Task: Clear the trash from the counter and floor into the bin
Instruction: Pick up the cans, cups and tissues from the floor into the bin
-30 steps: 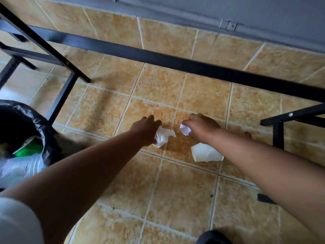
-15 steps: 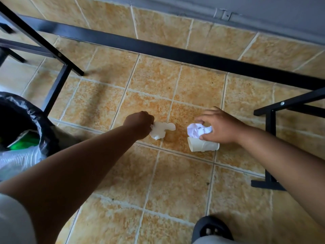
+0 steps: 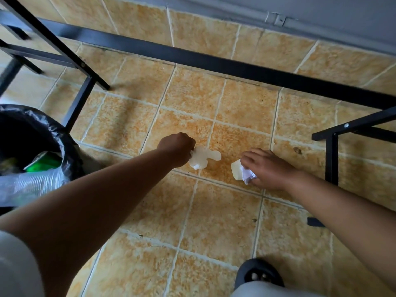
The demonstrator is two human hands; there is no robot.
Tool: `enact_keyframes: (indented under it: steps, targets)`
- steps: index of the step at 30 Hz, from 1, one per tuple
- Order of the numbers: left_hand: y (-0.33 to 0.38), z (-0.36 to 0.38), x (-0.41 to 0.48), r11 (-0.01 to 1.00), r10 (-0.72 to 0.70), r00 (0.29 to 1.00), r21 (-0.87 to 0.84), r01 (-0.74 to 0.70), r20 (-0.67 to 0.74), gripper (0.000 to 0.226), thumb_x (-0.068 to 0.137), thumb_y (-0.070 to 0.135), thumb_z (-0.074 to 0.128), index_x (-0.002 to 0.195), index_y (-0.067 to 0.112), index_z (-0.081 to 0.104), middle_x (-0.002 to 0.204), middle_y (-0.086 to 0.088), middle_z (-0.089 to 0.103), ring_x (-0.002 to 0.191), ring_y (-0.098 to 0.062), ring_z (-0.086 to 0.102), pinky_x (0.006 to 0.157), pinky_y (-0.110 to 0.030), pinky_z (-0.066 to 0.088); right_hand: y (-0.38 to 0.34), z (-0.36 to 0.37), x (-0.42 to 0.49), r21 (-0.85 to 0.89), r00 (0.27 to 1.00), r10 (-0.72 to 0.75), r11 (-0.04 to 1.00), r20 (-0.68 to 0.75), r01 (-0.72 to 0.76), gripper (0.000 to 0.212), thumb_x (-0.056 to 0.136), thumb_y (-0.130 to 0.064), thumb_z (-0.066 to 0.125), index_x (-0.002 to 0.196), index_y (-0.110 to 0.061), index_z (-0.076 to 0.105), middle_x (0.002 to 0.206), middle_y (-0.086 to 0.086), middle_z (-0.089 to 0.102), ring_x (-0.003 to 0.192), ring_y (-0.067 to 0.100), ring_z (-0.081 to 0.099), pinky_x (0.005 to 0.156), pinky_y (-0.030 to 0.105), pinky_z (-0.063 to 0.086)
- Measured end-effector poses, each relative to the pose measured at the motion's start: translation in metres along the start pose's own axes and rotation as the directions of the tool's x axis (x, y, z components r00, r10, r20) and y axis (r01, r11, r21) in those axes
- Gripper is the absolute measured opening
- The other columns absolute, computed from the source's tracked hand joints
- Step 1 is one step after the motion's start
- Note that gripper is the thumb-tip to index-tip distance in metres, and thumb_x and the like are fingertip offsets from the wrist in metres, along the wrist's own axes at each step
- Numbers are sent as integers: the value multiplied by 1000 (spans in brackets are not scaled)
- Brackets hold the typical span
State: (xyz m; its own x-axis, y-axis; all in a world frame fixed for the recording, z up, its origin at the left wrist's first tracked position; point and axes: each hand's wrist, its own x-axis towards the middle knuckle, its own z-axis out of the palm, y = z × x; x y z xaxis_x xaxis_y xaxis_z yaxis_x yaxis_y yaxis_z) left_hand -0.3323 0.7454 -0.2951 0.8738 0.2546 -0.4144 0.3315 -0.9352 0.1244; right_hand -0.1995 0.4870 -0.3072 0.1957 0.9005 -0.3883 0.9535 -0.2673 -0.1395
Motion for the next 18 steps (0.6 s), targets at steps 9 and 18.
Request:
enact_keyframes:
  steps: [9,18]
  targets:
    - [-8,-7,-10,998,-52,999,-24,52,13,22,89,24,61,110,21,69,109,-3,67,92,-26,66,73,-34,55,0,-4,8,-124,991,-53,992,-121,38,57,67,-48,73,106,-22,41,95,2,60,85,29,56,74,39,44]
    - [-26,-53,-39,996,-85,992,-36,83,-88,17,89,26,65,104,21,70,100,-2,69,83,-22,66,64,-32,56,-20,-33,20,195,989,145,971,-24,-138,46,75,-40,69,105,-25,39,108,-1,47,90,26,56,69,35,48]
